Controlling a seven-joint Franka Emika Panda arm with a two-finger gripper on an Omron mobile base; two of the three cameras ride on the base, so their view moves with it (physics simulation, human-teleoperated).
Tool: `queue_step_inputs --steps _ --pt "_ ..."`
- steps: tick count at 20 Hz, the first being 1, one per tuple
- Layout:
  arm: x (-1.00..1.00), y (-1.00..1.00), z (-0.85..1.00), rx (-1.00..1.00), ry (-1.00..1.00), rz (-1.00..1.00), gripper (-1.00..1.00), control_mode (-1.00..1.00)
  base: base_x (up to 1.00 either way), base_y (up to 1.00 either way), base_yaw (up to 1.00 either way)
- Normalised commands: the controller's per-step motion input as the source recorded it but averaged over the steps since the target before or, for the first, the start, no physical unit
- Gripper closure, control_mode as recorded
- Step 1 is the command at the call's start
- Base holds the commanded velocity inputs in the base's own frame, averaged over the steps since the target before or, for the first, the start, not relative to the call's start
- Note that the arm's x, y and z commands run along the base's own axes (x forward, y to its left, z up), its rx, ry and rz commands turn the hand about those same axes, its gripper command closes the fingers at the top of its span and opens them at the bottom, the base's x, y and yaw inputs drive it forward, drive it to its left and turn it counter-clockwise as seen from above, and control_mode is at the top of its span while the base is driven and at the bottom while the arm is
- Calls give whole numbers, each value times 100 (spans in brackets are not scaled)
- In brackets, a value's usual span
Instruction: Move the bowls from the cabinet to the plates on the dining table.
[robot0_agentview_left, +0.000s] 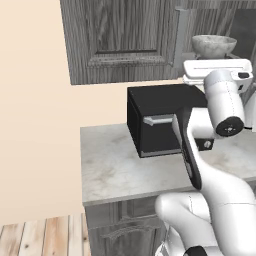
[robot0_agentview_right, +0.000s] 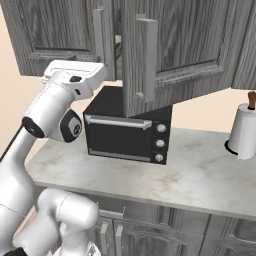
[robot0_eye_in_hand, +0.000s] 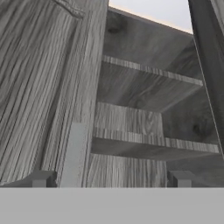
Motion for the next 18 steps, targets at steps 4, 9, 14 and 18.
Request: queue_step_inputs --steps 4,9,14,18 --pt "9 -8 0 0 0 -8 -100 -100 0 0 0" --pt "17 -3 0 0 0 -6 -100 -100 0 0 0" --pt "18 -6 0 1 6 -3 -100 -100 0 0 0" --pt "11 -14 -3 10 13 -2 -100 -100 0 0 0"
